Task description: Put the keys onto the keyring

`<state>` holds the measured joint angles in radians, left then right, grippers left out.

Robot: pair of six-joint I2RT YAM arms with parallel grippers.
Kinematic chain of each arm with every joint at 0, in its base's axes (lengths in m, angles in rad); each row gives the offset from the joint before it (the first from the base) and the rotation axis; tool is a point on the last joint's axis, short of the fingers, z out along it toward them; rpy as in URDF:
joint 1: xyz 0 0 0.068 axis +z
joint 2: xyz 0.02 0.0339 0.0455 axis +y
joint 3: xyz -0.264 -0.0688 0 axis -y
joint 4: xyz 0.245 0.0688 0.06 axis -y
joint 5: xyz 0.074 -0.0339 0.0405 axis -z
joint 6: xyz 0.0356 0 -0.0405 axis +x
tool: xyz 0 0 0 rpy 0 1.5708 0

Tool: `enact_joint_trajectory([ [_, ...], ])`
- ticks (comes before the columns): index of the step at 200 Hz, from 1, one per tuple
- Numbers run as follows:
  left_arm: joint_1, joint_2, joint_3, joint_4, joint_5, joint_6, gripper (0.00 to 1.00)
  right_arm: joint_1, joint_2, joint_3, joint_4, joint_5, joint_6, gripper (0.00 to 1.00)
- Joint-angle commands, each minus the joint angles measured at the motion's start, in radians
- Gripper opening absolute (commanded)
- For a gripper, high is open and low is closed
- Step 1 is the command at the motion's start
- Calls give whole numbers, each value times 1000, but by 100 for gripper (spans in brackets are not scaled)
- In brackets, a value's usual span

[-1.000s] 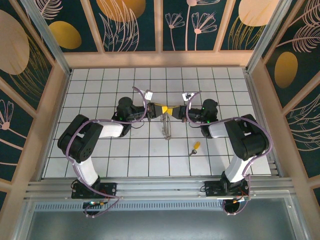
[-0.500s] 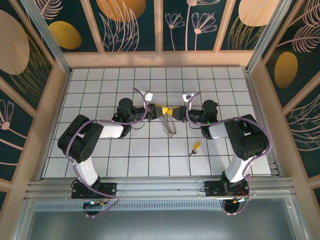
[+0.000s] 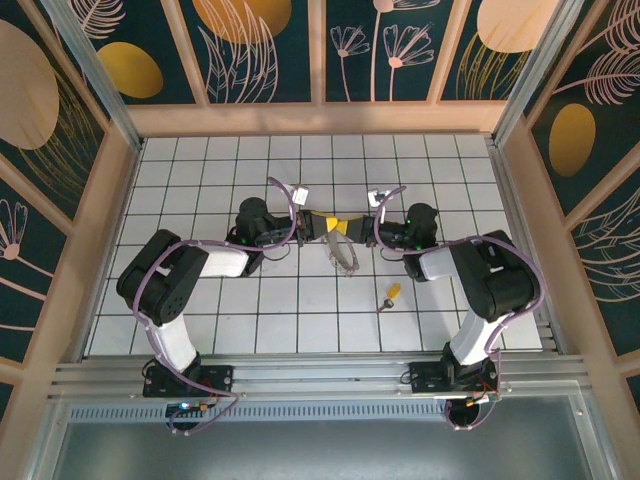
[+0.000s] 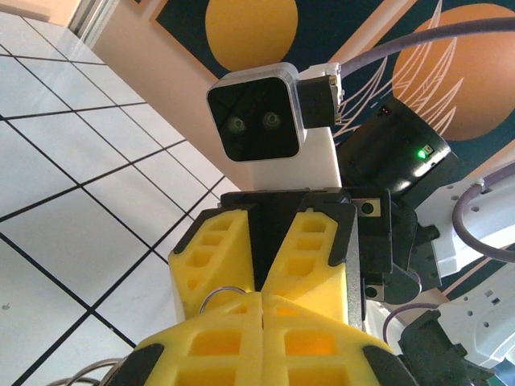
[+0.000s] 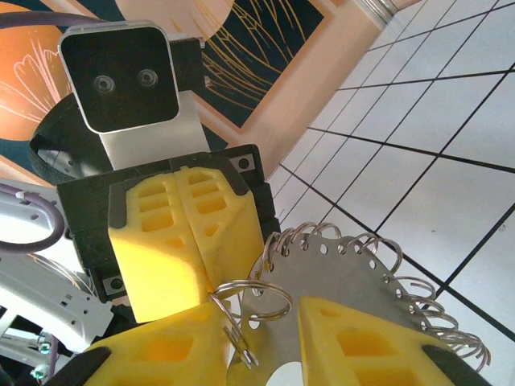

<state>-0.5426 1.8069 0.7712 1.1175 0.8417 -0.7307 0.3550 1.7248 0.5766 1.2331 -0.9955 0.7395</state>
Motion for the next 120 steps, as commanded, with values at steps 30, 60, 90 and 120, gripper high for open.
enact_joint_trajectory([
  [30, -13, 15, -4, 8, 36, 14, 0, -10, -58, -12, 66, -12, -15, 32],
  [60, -13, 17, -2, 7, 37, 14, 0, -17, -68, -20, 65, -17, -19, 34],
  [90, -12, 18, -1, 7, 37, 13, 0, -21, -81, -26, 62, -22, -22, 32],
  [120, -13, 19, -1, 7, 37, 12, 0, -20, -75, -22, 58, -40, -22, 30],
])
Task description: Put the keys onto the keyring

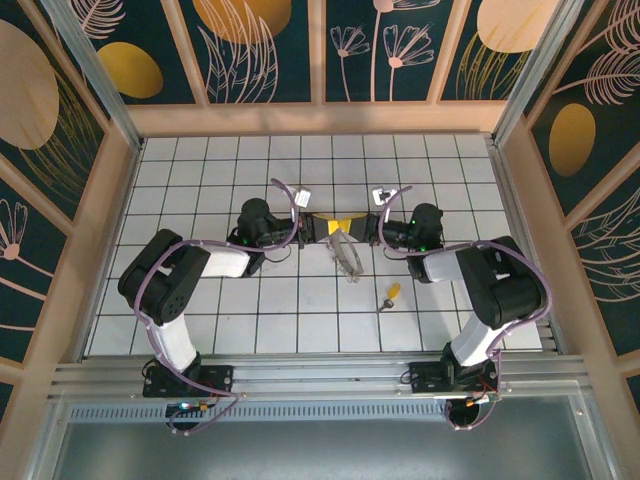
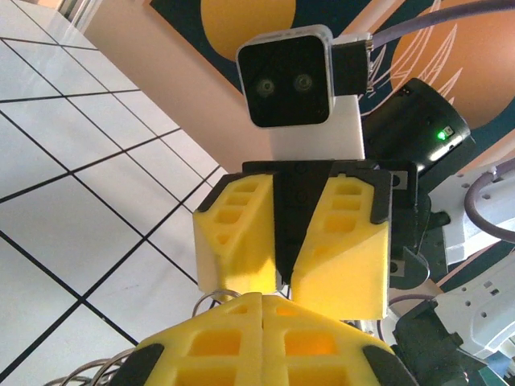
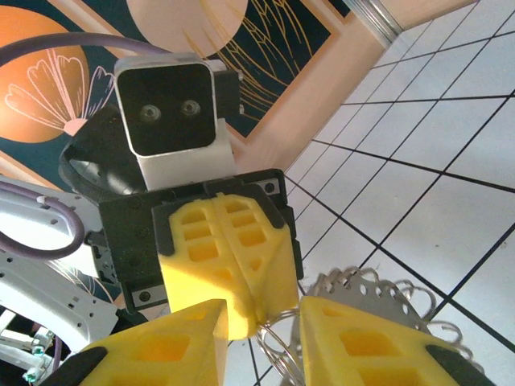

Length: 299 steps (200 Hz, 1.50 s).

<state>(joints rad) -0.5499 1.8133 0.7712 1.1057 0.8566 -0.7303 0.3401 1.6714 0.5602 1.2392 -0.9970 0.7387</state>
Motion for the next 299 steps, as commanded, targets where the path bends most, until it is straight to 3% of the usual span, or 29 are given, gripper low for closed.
enact_joint_trajectory([
  [1, -5, 12, -1, 19, 22, 11, 0, -6, -21, -4, 51, -39, -21, 30],
  [50, -5, 15, 1, 24, 22, 8, 0, -3, 0, -14, 49, -52, -30, 30],
  [134, -5, 17, 6, 24, 22, 6, 0, -1, -2, -40, 42, -69, -44, 21],
  [188, -5, 21, 8, 25, 22, 3, 0, -1, -10, -42, 24, -86, -59, 23],
  [299, -6, 24, 9, 32, 22, -1, 0, 18, -10, -34, -1, -100, -79, 0],
])
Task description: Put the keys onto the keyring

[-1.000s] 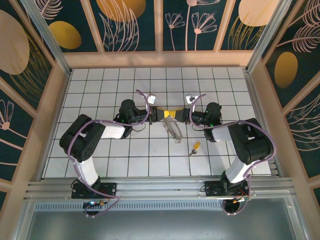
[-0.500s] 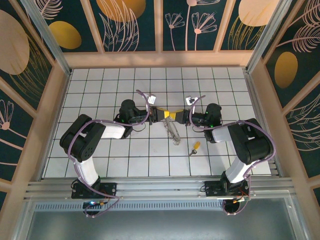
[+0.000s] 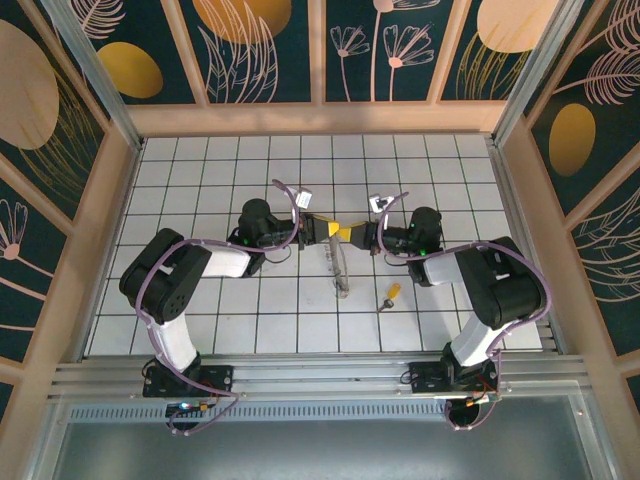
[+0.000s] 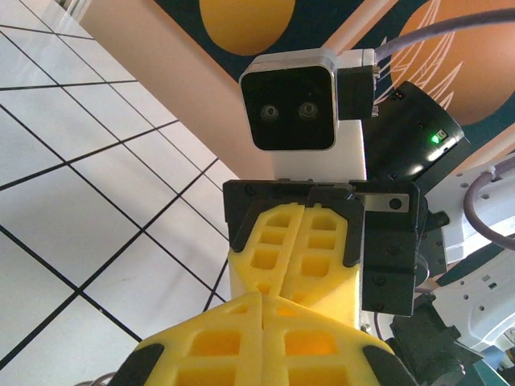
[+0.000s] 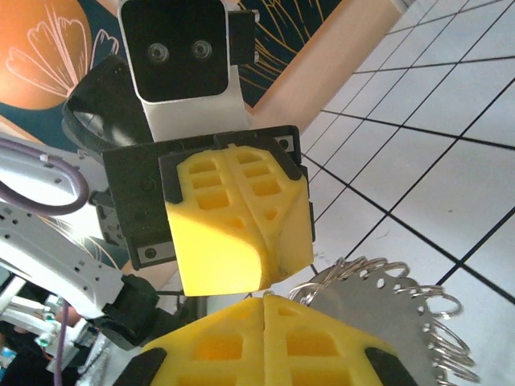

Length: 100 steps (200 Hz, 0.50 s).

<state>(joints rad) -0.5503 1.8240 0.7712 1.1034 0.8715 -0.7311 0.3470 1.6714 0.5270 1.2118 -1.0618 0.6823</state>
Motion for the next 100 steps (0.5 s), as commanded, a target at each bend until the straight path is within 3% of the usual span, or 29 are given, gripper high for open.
enact_joint_trajectory([
  [1, -6, 14, 10, 34, 7, -2, 0, 11, -11, -1, 26, -35, -23, 0],
  [42, -5, -2, 10, 37, -33, -13, 0, 12, -23, -11, 36, 4, -26, 0],
  [53, -2, -25, -1, 41, -69, -15, 11, 10, -33, -16, 35, 27, -26, 0],
  [72, 5, -83, -32, 33, -134, -13, 39, 7, -51, -19, 37, 54, -24, 0],
  [100, 13, -164, -72, 12, -181, -5, 58, 6, -73, -24, 59, 77, -17, 0],
])
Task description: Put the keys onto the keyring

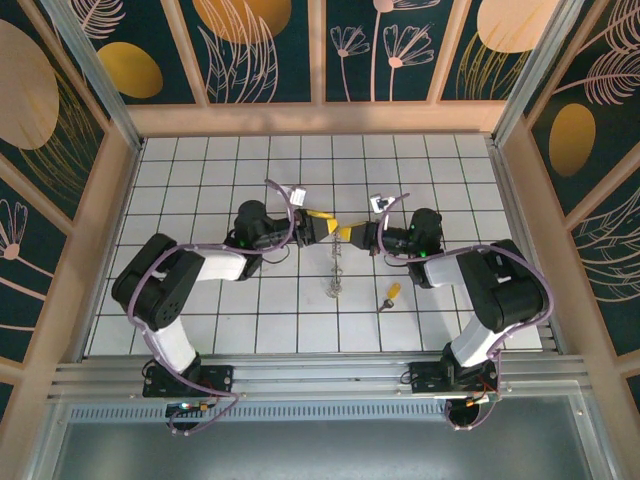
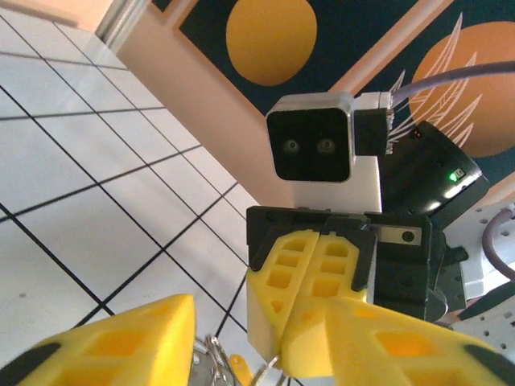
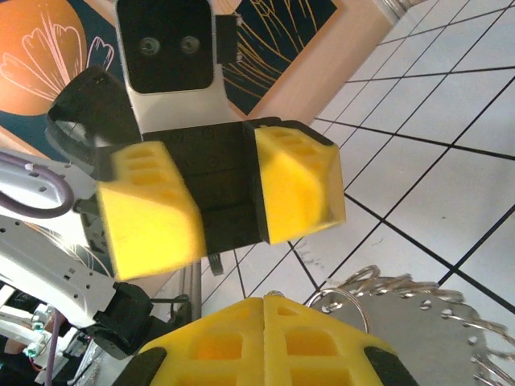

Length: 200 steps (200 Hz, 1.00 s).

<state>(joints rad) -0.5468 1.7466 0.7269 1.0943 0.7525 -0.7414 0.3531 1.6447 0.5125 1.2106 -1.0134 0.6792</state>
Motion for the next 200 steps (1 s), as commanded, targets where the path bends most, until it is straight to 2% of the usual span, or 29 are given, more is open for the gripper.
enact_joint_trajectory([
  [1, 10, -88, -29, 19, -63, 5, 58, -1, -46, -9, 60, 28, -14, 0],
  [33, 10, -111, -67, 33, -55, -11, 61, -2, -48, -1, 114, 33, 15, 0],
  [84, 10, -54, -95, 126, 9, -57, 59, -2, -32, 20, 129, 30, 32, 0],
  [200, 8, 106, -24, 309, 113, -165, 56, -1, -22, 35, 127, 7, 42, 0],
])
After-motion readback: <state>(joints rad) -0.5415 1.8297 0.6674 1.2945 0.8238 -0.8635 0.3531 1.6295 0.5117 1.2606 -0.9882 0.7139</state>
